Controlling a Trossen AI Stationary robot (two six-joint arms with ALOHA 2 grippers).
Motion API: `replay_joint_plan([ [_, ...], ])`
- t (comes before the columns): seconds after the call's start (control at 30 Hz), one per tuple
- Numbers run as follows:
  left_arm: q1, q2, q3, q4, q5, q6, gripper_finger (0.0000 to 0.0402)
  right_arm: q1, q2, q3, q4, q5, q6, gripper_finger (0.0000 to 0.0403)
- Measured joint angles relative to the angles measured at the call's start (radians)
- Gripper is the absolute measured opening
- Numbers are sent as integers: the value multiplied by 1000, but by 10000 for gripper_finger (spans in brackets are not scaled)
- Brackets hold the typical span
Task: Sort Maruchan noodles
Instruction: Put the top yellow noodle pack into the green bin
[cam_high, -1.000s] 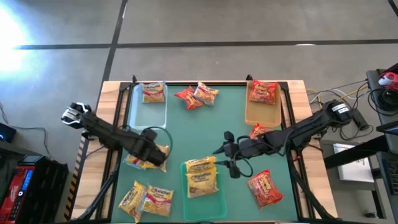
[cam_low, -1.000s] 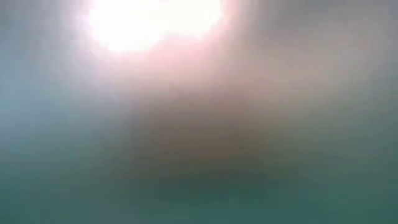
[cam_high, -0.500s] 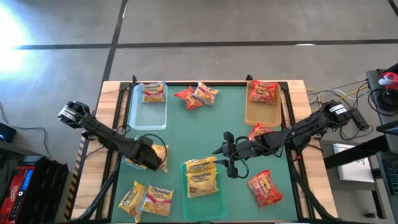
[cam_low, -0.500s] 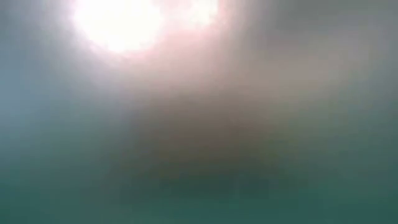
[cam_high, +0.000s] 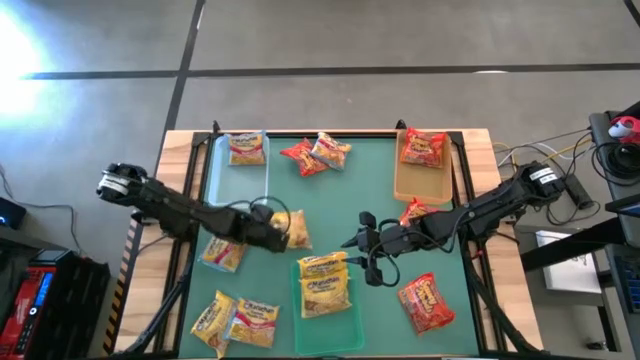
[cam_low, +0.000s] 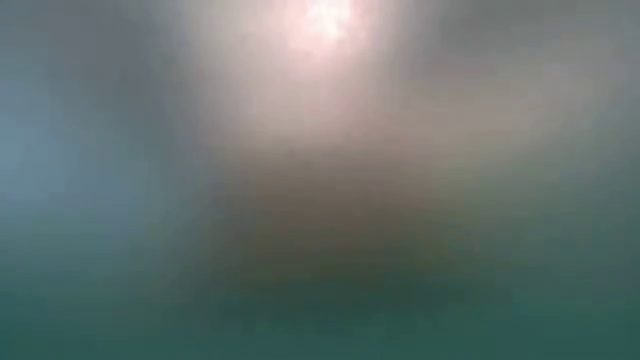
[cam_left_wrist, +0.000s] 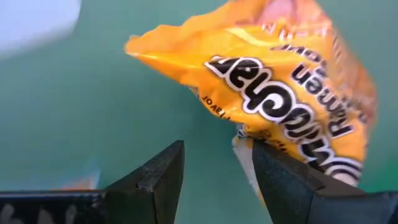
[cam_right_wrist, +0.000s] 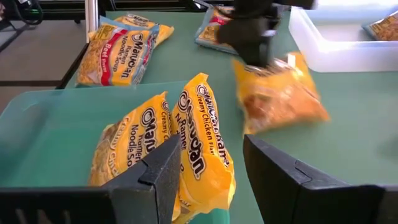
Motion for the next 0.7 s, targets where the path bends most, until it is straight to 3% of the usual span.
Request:
replay_joint_plan([
  [0.23, 149, 25, -6, 287, -51, 260, 174, -16, 0, 0, -25, 42, -135, 161],
  [0.47, 166, 26, -6, 567, -53, 503, 174, -130, -4, -1, -99, 98, -210, 155],
  [0.6, 167, 9, -6, 542, -24, 536, 174, -225, -5, -1, -101, 91, -182, 155],
  [0.7, 167, -25, -6, 454, -3, 536, 174, -291, 20, -1, -96, 3, -157, 155],
])
